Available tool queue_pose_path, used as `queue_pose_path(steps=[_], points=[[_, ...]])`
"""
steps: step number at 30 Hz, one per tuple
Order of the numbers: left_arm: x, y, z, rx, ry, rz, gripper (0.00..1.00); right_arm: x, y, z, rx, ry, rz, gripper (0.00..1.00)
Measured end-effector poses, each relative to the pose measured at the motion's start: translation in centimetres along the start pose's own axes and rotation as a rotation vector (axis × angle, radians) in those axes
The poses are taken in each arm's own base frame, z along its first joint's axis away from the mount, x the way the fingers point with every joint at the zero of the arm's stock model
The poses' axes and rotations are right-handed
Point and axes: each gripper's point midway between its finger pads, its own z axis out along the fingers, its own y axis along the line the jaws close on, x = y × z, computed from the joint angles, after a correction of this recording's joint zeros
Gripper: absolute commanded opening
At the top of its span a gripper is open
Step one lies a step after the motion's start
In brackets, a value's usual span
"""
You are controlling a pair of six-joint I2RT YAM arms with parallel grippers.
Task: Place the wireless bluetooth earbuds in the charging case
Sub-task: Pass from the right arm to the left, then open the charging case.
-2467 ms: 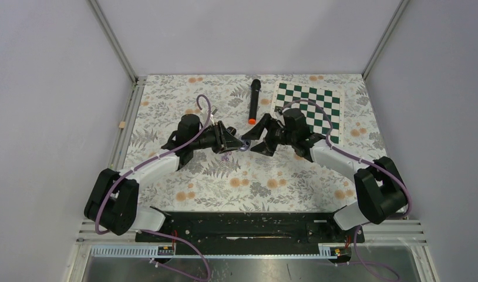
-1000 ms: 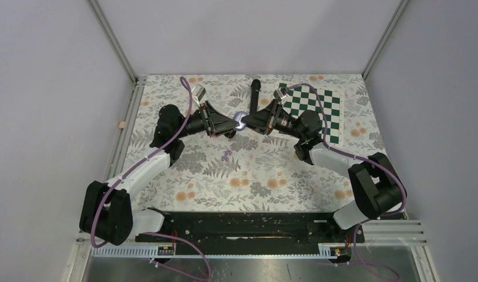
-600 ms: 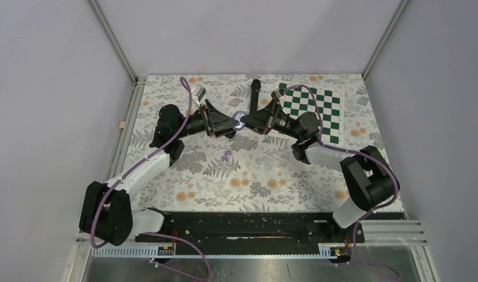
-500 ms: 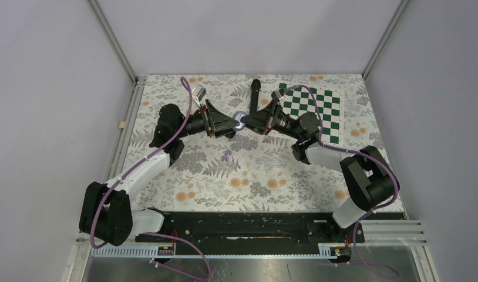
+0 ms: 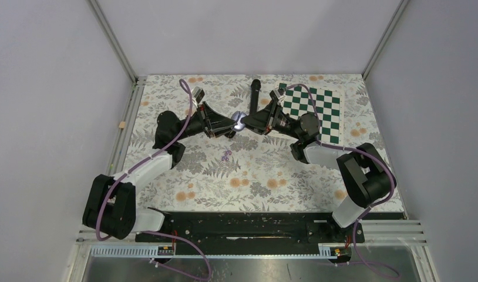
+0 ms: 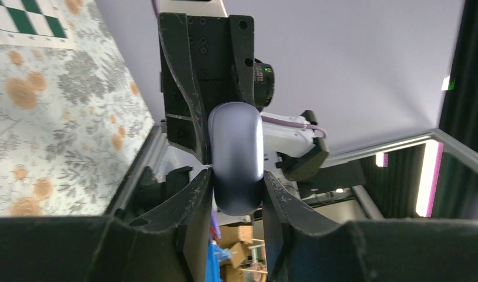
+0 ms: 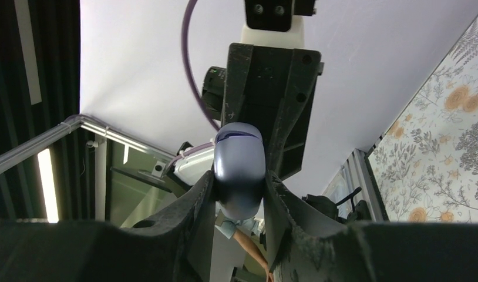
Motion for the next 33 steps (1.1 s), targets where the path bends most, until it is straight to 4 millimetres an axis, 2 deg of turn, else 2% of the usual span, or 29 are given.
queue_pose_path(steps=[6,11,17,19,20,25,28,33], points=[[-0.3,-1.1,-0.6,0.121,-0.002,-0.071,0.0,0.1,1.0,0.5,-0.03,0.036,-0.012,0.0],[-0.1,-2.8,-1.1,0.185,0.006,-0.051,0.0,0.5,2.8,0.9,-0.079,0.081,-0.053,0.0],[0.3,-4.0,-1.5,0.215,0.023,-0.036,0.0,1.1,3.9,1.2,-0.11,0.158,-0.099,0.0],[0.3,-4.4,-1.7,0.22,0.022,-0.032,0.0,1.2,4.1,1.4,-0.118,0.185,-0.114,0.05],[0.2,-4.5,-1.8,0.222,0.021,-0.031,0.0,1.2,4.2,1.5,-0.122,0.196,-0.119,0.11],[0.1,-4.7,-2.0,0.219,0.015,-0.03,0.0,1.0,4.0,1.6,-0.13,0.22,-0.123,0.52],[-0.2,-5.0,-2.2,0.221,0.005,-0.038,0.0,0.8,3.4,1.2,-0.114,0.219,-0.119,0.62],[-0.5,-7.7,-3.0,0.284,-0.028,0.019,0.0,0.6,0.2,-0.5,-0.023,0.21,-0.073,0.68]])
